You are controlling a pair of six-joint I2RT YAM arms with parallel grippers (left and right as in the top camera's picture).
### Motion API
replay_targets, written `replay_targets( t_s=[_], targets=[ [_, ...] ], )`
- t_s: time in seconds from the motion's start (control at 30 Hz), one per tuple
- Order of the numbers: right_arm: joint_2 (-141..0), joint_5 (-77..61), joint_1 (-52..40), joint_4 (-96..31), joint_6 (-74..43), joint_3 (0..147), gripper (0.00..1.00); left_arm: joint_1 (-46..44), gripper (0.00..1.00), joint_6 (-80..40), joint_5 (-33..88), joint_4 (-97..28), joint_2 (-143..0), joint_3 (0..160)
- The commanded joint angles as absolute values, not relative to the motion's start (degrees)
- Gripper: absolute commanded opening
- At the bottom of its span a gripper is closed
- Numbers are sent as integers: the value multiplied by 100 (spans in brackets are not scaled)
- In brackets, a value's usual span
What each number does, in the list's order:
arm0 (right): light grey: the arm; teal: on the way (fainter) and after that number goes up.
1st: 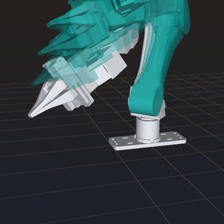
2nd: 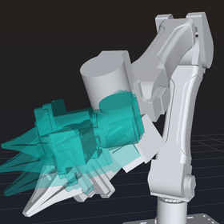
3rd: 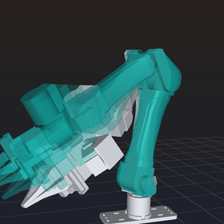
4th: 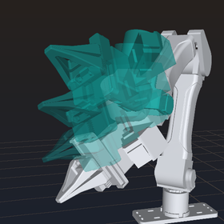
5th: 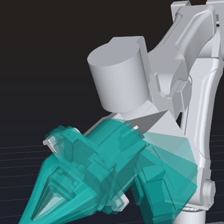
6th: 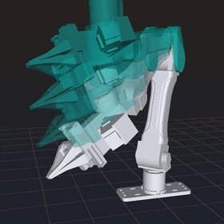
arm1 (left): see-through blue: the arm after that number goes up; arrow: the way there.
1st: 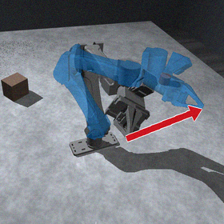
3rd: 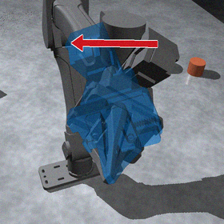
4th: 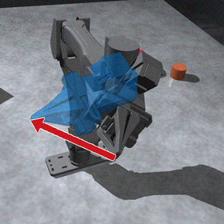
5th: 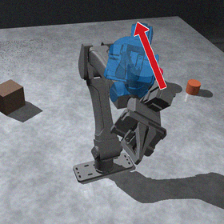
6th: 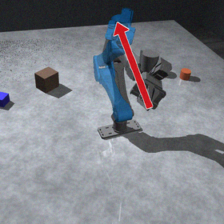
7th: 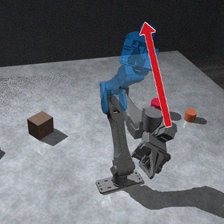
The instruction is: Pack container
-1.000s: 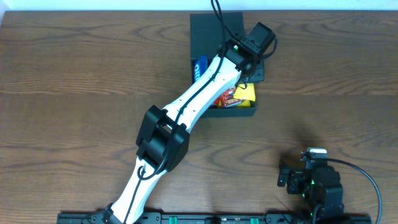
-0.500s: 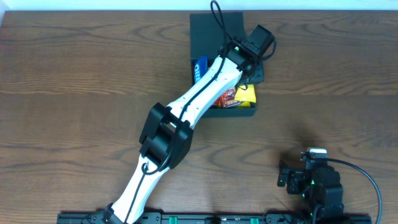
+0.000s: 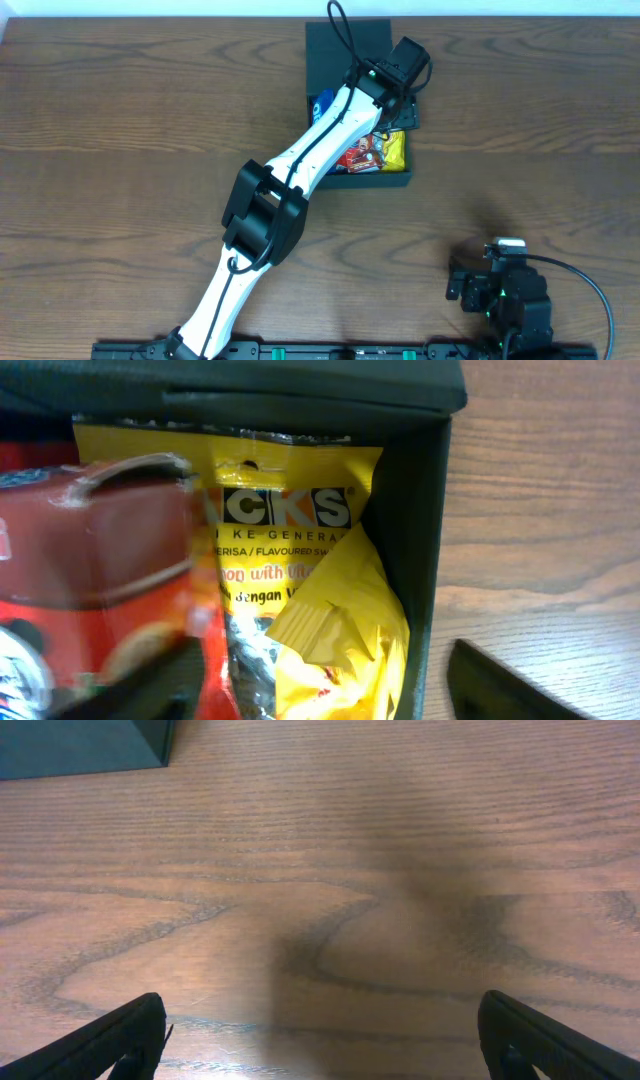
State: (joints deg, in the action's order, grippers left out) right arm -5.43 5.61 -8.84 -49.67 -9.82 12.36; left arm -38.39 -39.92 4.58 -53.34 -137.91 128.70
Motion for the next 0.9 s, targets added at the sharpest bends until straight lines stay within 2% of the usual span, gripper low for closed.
replay_targets(
  t_s=[0.0, 0.03, 0.17, 0.63, 0.87],
  targets=[
    [-499, 556, -790, -5013, -934, 1184, 99, -3811, 86, -3983, 408, -5387, -13845, 13034],
    [-499, 556, -790, -5011, -934, 1184, 99, -3811, 86, -3983, 408, -5391, -13845, 13034],
    [-499, 556, -790, -5011, -937, 1184, 99, -3817, 97, -3977, 405, -5441, -13775, 13039],
    [-499, 556, -790, -5013, -934, 1184, 99, -4340, 95, -2453, -451, -5896, -11893, 13045],
    [-499, 556, -790, -5013, -934, 1184, 99, -4729, 95, -2443, -2405, -7306, -11275, 13008]
  ],
)
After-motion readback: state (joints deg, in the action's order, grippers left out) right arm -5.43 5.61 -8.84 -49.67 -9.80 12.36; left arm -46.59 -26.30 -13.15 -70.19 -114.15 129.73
